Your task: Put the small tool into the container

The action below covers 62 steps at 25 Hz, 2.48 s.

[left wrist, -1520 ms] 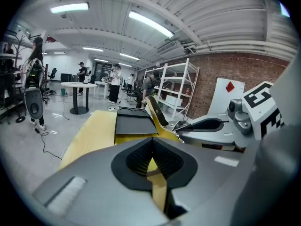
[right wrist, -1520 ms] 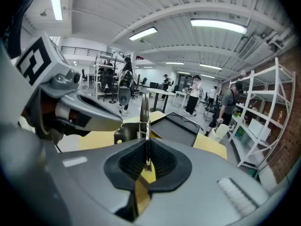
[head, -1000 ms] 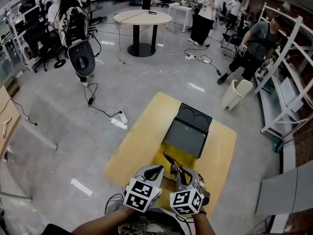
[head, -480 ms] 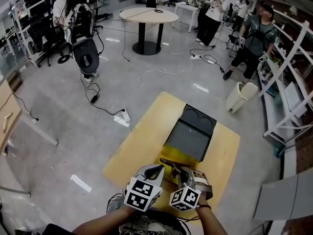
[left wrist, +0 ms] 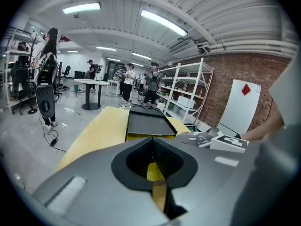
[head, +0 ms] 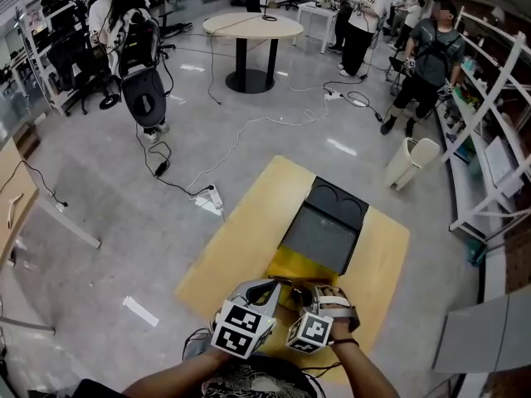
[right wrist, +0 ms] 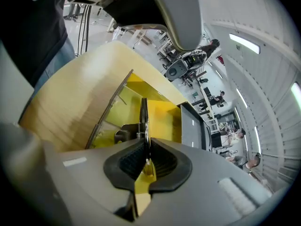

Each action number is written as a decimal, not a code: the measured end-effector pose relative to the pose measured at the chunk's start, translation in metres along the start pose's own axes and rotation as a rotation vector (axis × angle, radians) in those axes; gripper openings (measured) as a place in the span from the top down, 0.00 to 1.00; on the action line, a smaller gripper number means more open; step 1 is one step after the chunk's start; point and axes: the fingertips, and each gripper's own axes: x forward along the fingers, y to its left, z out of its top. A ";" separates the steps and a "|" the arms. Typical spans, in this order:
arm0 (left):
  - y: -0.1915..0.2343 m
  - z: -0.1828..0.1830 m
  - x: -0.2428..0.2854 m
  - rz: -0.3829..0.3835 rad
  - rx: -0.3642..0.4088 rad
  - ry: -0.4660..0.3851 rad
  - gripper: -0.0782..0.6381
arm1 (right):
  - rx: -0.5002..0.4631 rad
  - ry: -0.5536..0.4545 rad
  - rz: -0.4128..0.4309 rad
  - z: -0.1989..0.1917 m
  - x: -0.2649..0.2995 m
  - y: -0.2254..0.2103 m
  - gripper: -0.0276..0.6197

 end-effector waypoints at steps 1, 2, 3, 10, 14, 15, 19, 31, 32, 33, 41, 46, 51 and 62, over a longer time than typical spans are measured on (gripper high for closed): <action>0.001 0.004 0.000 0.002 -0.001 0.002 0.87 | -0.011 0.003 0.001 0.001 0.000 -0.005 0.94; 0.002 0.006 0.000 0.005 -0.003 0.004 0.87 | -0.019 0.004 0.006 0.002 0.001 -0.006 0.94; 0.004 0.004 -0.001 0.009 -0.004 0.003 0.87 | -0.024 0.004 0.017 0.003 0.003 -0.003 0.94; 0.000 0.000 -0.005 0.014 -0.016 0.006 0.87 | -0.047 -0.006 0.093 0.000 0.001 0.012 0.93; 0.010 -0.007 0.002 0.011 -0.019 0.004 0.87 | -0.038 -0.013 0.127 0.002 0.012 0.016 0.93; 0.010 -0.009 0.005 0.011 -0.018 0.001 0.87 | -0.034 -0.014 0.133 0.001 0.013 0.017 0.93; 0.007 -0.006 0.017 0.013 -0.017 0.000 0.87 | -0.019 -0.025 0.148 -0.012 0.015 0.011 0.92; 0.010 -0.007 -0.006 0.014 -0.027 0.003 0.87 | 0.080 -0.026 0.164 -0.001 -0.010 -0.002 0.70; 0.014 -0.008 -0.013 0.013 -0.026 0.002 0.87 | 0.084 -0.027 0.151 0.006 -0.012 -0.003 0.69; 0.017 -0.008 -0.019 0.011 -0.026 0.003 0.87 | 0.086 -0.026 0.137 0.011 -0.016 -0.004 0.69; -0.025 -0.014 -0.032 -0.001 -0.021 0.005 0.87 | 0.098 -0.012 0.114 -0.015 -0.055 0.008 0.68; -0.045 -0.009 -0.049 -0.014 -0.014 0.004 0.87 | 0.126 -0.008 0.105 -0.017 -0.085 0.008 0.69; -0.071 -0.010 -0.064 -0.030 -0.008 0.001 0.87 | 0.160 0.009 0.098 -0.029 -0.110 0.022 0.69; -0.085 -0.016 -0.117 -0.095 0.031 0.016 0.87 | 0.398 -0.006 0.014 0.002 -0.167 0.026 0.89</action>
